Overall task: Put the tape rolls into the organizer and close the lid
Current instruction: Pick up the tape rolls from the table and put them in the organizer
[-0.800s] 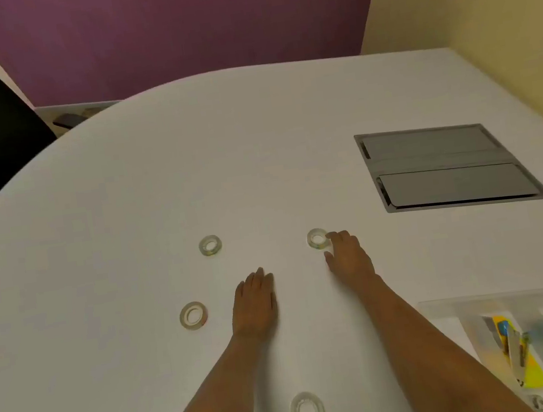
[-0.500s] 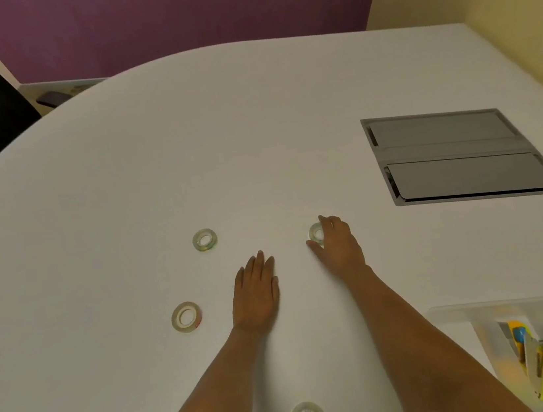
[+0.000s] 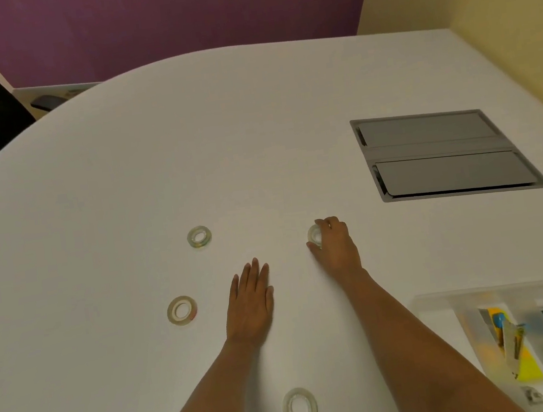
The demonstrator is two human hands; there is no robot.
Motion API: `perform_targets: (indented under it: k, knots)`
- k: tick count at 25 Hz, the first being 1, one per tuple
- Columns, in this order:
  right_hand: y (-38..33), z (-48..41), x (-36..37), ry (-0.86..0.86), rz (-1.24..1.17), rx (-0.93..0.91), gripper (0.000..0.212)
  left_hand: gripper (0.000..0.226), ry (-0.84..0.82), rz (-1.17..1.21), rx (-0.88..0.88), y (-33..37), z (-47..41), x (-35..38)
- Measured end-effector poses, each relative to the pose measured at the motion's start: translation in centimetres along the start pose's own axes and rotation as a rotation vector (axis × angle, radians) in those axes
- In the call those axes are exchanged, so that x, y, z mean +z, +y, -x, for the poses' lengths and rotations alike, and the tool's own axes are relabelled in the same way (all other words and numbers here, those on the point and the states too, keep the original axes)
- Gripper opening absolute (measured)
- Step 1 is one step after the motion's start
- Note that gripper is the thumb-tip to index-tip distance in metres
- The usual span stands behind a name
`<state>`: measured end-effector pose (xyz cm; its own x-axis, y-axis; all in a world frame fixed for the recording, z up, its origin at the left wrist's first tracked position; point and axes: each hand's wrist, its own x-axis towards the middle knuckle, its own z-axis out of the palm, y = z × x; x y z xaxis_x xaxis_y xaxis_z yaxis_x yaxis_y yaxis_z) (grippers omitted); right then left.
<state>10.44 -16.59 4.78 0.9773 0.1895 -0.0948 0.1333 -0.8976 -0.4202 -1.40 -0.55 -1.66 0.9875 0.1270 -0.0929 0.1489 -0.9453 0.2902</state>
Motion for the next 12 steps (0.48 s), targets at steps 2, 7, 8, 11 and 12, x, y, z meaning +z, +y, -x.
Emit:
perform_targets:
  k: [2,7,8,11,12]
  knots:
    - [0.3,1.4,-0.8,0.014,-0.007,-0.001,0.053,0.052,-0.015,0.006,0.000,0.1,1.6,0.0]
    - [1.7,6.0,-2.8,0.092,-0.078,0.004,0.052,0.051,-0.040,0.057,-0.014,0.2,6.6,-0.5]
    - [2.1,7.0,-3.2,0.109,-0.085,0.011,0.052,0.051,-0.042,0.061,-0.021,0.2,7.7,-0.4]
    - [3.8,10.1,-4.0,0.165,-0.090,0.026,0.052,0.052,-0.049,0.036,-0.044,0.4,11.0,-0.3]
    - [4.4,11.0,-4.3,0.180,-0.082,0.027,0.052,0.052,-0.051,0.036,-0.051,0.6,11.9,-0.3]
